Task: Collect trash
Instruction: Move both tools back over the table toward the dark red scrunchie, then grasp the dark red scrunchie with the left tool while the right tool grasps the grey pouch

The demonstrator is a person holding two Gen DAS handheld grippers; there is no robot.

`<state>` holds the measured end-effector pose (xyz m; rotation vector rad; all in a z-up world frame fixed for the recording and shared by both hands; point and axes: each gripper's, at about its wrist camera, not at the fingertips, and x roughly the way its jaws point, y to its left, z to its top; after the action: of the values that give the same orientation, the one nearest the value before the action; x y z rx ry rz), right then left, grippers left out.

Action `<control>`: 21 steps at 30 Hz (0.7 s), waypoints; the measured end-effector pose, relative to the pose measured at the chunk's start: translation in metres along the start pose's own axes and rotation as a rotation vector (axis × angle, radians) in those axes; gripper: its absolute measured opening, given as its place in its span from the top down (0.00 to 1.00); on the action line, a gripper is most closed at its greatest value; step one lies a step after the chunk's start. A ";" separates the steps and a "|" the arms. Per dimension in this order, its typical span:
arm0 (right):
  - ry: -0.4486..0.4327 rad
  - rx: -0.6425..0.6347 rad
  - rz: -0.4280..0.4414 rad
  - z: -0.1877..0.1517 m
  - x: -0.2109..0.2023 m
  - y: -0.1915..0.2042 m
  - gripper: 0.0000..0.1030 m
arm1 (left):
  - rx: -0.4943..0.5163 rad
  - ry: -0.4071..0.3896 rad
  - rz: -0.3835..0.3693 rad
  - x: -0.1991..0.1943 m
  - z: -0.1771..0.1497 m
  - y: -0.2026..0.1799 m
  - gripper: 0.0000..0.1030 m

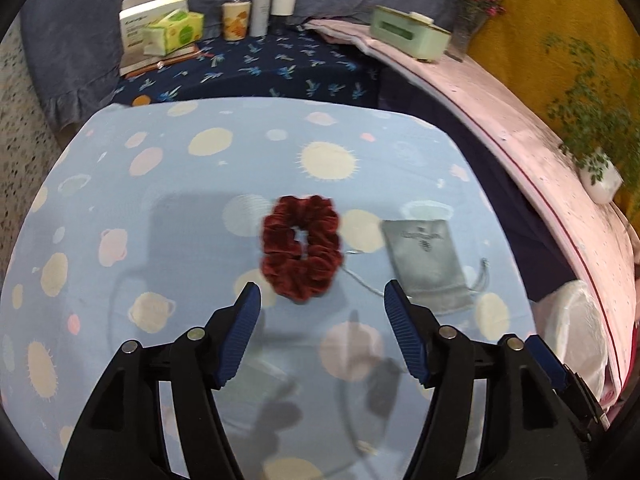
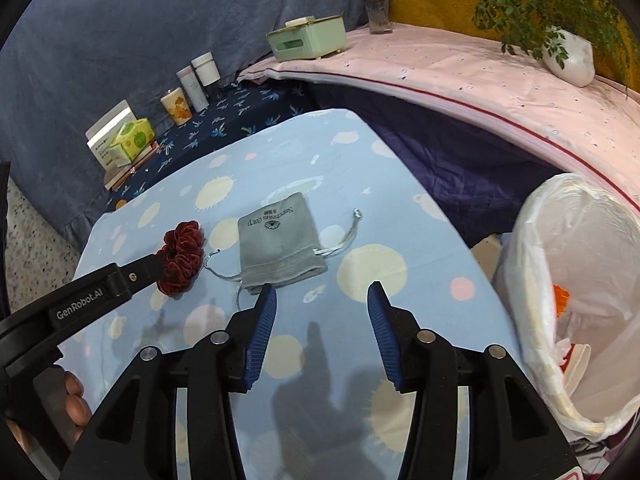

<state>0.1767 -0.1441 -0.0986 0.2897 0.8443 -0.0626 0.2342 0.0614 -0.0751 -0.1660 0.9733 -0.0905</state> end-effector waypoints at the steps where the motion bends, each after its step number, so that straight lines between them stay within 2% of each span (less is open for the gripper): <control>1: 0.006 -0.003 -0.002 0.001 0.006 0.002 0.54 | -0.010 0.006 0.005 0.004 0.002 0.006 0.41; 8: 0.043 -0.014 -0.015 0.013 0.050 0.015 0.53 | -0.083 0.043 0.022 0.037 0.015 0.040 0.40; 12: 0.066 -0.005 -0.022 0.018 0.071 0.015 0.53 | -0.098 0.057 0.016 0.053 0.018 0.046 0.40; 21: 0.038 -0.056 -0.055 0.022 0.086 0.030 0.51 | -0.041 0.022 0.019 0.068 0.024 0.037 0.41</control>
<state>0.2548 -0.1163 -0.1419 0.2156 0.8900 -0.0851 0.2918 0.0895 -0.1240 -0.1939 0.9993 -0.0548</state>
